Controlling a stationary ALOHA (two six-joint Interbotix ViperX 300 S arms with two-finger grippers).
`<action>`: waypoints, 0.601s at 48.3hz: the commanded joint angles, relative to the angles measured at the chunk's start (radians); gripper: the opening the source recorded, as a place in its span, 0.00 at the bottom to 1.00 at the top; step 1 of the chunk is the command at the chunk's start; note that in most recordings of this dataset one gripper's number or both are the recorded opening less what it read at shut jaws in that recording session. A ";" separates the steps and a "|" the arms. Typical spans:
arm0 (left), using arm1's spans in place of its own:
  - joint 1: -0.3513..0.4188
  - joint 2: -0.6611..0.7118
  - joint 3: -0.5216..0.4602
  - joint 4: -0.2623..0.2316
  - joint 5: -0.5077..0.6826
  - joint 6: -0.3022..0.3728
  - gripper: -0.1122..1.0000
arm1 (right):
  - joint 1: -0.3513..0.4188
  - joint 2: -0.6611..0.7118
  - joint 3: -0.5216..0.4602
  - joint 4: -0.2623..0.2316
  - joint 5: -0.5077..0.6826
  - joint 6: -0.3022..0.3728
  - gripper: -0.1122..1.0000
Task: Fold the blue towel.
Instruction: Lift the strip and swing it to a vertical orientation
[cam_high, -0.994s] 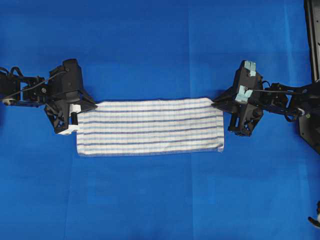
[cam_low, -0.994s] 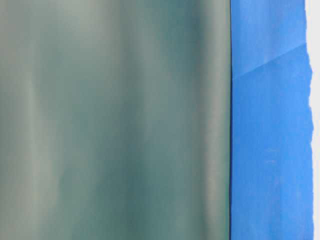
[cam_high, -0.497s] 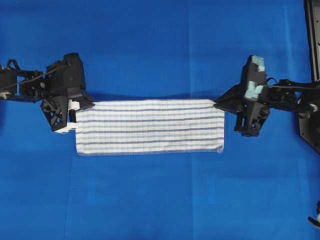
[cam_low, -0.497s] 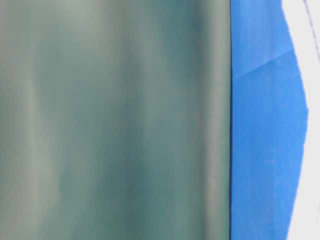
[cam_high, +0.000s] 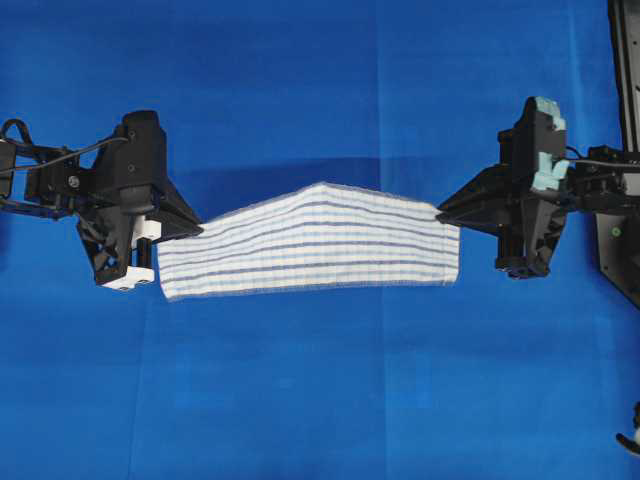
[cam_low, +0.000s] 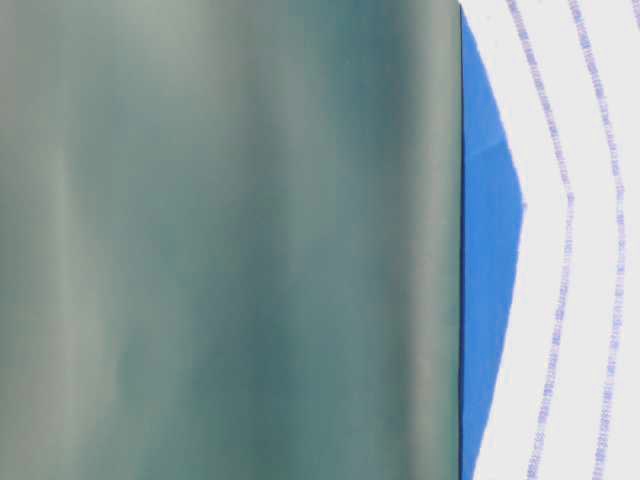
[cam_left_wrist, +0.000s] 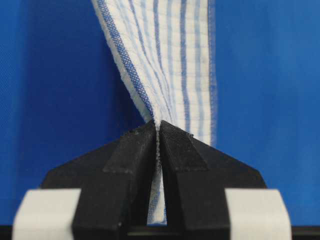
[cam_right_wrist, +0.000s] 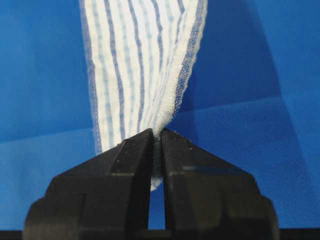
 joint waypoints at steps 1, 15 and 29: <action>-0.012 -0.008 -0.025 -0.002 -0.005 -0.043 0.12 | -0.003 0.011 -0.032 -0.012 -0.006 -0.005 0.15; -0.109 0.011 -0.055 -0.002 -0.121 -0.179 0.12 | -0.153 0.066 -0.121 -0.123 -0.009 -0.005 0.15; -0.143 0.118 -0.184 -0.002 -0.241 -0.179 0.12 | -0.282 0.163 -0.261 -0.235 -0.037 -0.006 0.15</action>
